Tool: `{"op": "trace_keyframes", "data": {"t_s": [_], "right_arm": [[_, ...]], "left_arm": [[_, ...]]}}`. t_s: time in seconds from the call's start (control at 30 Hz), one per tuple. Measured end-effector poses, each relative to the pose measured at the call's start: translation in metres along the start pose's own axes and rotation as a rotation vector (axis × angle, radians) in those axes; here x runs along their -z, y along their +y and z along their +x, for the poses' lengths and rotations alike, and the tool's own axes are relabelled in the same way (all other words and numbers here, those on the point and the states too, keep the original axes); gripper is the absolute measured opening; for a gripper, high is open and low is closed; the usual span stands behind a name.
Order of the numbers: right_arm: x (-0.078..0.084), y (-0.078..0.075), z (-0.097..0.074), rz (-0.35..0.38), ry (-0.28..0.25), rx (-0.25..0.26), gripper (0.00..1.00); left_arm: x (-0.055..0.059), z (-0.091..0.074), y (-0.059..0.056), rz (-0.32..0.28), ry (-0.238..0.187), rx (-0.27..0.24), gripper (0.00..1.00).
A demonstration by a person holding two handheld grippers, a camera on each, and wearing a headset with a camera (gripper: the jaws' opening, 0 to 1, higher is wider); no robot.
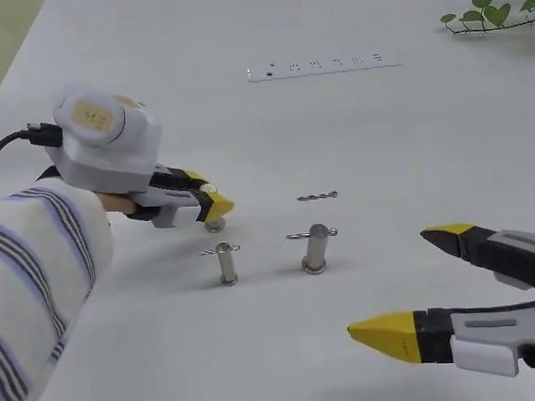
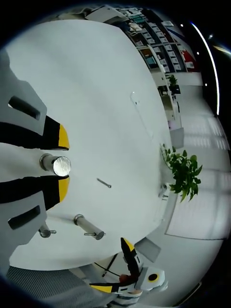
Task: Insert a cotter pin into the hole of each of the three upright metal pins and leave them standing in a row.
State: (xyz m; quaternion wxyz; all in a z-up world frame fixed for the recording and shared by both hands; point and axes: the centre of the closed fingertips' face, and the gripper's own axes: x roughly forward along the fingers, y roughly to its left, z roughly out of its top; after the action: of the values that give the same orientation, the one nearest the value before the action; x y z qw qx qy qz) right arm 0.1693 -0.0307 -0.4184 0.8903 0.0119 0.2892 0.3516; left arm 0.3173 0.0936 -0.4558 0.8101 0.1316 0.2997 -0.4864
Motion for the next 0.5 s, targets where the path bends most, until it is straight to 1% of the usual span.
{"op": "trace_keyframes", "data": {"t_s": [0.07, 0.13, 0.17, 0.27, 0.3, 0.33, 0.37, 0.5], "right_arm": [[0.0012, 0.0004, -0.0001, 0.001, 0.002, -0.003, 0.91], [0.0021, 0.0011, -0.0002, -0.001, 0.005, -0.005, 0.90], [0.0021, 0.0011, -0.0002, -0.001, 0.004, -0.004, 0.90], [0.0018, 0.0015, -0.0002, 0.001, 0.000, -0.004, 0.90], [0.0021, 0.0020, -0.0001, 0.000, 0.002, -0.006, 0.90], [0.0023, 0.0025, -0.0001, -0.002, 0.003, -0.008, 0.90], [0.0027, 0.0035, 0.0000, -0.006, 0.006, -0.011, 0.90], [0.0029, 0.0051, 0.0005, -0.006, 0.007, -0.015, 0.90]], "left_arm": [[0.0019, 0.0007, -0.0011, 0.001, 0.003, 0.003, 0.15], [0.0025, 0.0012, -0.0047, -0.003, -0.004, 0.017, 0.12], [0.0024, 0.0010, -0.0039, 0.000, -0.008, 0.012, 0.12], [0.0025, -0.0002, -0.0033, -0.031, -0.025, 0.012, 0.12], [0.0023, -0.0004, -0.0032, -0.031, -0.026, 0.010, 0.12], [0.0023, -0.0007, -0.0025, -0.030, -0.023, -0.001, 0.11], [0.0009, -0.0013, -0.0001, -0.006, -0.024, -0.029, 0.11], [0.0013, -0.0013, -0.0012, -0.001, -0.033, -0.033, 0.10]]}}
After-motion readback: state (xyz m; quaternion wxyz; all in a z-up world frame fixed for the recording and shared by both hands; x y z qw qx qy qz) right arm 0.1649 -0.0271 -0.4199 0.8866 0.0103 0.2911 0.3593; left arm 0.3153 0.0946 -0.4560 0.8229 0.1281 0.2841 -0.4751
